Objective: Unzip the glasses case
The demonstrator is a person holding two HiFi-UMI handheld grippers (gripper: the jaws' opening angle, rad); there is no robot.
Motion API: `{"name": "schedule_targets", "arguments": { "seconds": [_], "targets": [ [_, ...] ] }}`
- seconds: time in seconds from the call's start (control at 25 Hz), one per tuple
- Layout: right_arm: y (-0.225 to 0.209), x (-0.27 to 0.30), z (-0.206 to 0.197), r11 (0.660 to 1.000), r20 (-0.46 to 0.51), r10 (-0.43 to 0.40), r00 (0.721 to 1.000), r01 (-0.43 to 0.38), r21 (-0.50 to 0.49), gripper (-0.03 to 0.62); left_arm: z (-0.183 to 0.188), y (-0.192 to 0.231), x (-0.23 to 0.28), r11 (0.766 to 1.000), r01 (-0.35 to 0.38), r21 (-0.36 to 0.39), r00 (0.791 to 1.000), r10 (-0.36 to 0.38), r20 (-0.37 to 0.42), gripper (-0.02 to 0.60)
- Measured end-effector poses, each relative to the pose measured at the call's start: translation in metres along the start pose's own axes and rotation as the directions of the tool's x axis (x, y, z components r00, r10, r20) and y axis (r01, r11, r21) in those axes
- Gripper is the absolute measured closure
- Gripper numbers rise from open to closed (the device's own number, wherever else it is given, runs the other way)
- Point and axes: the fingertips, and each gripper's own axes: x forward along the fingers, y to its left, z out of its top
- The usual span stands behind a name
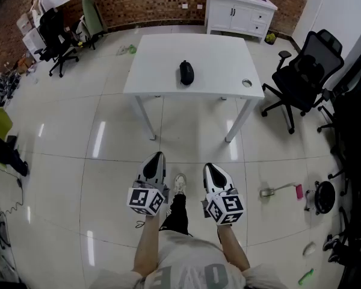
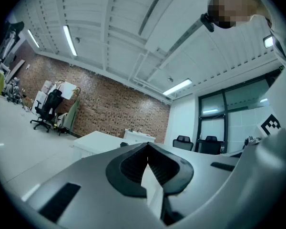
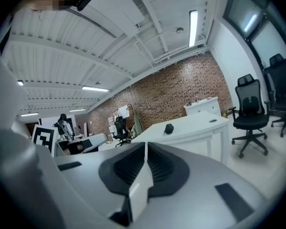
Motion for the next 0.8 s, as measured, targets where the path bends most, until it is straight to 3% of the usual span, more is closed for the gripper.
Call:
{"name": "schedule_targets", "arguments": {
  "seconds": [0.2,0.36,0.6,0.8],
  "targets": [
    [-0.044,0.153,0.05,0.999,-0.032,-0.015,0.999,0.014,-0.041,0.594,0.021,0.056,0.148,0.996,0.083,0.039,0.996,-0.082,-0.029,0.581],
    [-0.068,0.251,0.073,0.999,-0.058,-0.03,0.998,0.029,-0.017,0.594,0.038,0.098,0.248,0.988,0.135,0.078,0.99,-0.132,-0.048,0.581],
    [-0.121,0.347,0.078,1.0,-0.152,0.015,0.988,-0.017,-0.013,0.594,0.04,0.128,0.392,0.966,0.213,0.145,0.976,-0.203,-0.081,0.581],
    [-0.163,0.415,0.078,0.999,-0.239,0.019,0.971,-0.024,-0.02,0.592,0.038,0.156,0.475,0.969,0.198,0.147,0.978,-0.186,-0.09,0.581]
  ]
}}
